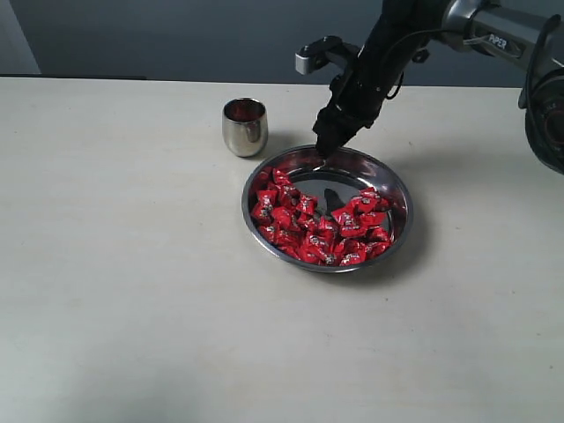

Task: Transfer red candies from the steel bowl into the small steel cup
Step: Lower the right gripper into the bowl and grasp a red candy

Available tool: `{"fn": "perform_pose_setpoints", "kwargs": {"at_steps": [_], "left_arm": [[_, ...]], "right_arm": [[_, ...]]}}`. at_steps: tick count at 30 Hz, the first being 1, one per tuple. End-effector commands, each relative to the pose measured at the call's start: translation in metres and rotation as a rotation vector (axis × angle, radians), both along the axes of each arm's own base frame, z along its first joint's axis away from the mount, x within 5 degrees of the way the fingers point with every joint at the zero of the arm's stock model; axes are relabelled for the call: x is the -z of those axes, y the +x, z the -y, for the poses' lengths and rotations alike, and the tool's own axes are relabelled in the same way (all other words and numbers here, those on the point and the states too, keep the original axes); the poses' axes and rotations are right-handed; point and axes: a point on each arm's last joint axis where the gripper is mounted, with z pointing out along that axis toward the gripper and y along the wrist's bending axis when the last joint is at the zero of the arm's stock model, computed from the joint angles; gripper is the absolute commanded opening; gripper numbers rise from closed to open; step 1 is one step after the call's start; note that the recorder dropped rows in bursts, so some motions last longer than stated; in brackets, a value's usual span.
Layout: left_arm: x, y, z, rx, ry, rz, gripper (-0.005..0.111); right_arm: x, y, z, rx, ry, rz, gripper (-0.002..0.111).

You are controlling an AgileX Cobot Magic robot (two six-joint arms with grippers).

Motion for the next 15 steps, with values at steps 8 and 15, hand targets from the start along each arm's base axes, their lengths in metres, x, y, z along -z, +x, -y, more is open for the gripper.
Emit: {"fn": "perform_pose_setpoints", "kwargs": {"at_steps": [8,15], "left_arm": [[-0.001,0.000,0.001,0.010,-0.007,0.012,0.000],[-0.001,0.000,0.001,0.010,-0.007,0.012,0.000]], "right_arm": [[0.027,-0.029,-0.022,-0.008,-0.047,-0.135,0.047],[0.041,-0.039,-0.022,0.012,-0.039,-0.208,0.047]]}}
